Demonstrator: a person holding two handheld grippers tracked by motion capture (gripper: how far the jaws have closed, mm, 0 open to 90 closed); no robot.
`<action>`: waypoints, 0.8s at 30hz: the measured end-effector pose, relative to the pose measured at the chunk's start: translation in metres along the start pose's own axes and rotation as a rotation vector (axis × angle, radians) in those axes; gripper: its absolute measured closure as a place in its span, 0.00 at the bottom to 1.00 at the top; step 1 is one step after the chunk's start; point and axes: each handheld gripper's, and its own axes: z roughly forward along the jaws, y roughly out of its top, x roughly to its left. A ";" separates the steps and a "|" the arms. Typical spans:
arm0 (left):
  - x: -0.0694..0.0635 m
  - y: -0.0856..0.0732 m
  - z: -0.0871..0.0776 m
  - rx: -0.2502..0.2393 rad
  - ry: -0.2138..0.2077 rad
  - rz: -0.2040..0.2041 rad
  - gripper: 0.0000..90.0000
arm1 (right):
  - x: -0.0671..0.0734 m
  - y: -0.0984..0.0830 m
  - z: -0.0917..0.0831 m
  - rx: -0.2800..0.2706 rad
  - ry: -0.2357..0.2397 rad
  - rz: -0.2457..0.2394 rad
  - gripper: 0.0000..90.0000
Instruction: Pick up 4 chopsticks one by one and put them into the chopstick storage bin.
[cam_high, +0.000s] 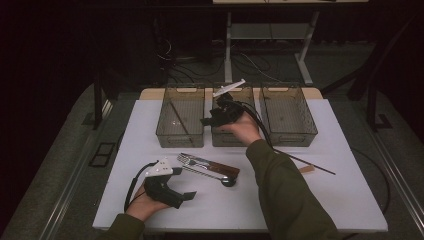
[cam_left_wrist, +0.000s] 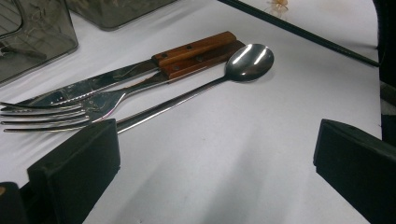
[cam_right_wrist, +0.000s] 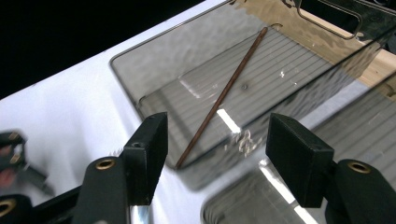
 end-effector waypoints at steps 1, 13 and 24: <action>0.000 0.000 0.000 -0.002 0.000 0.000 0.00 | 0.000 -0.003 -0.004 -0.006 0.002 -0.004 0.43; 0.001 -0.002 -0.001 -0.011 0.004 -0.005 0.00 | -0.003 -0.043 -0.054 -0.085 0.034 -0.023 0.42; 0.002 -0.002 -0.001 -0.008 0.007 -0.002 0.00 | -0.010 -0.084 -0.095 -0.127 0.011 -0.016 0.44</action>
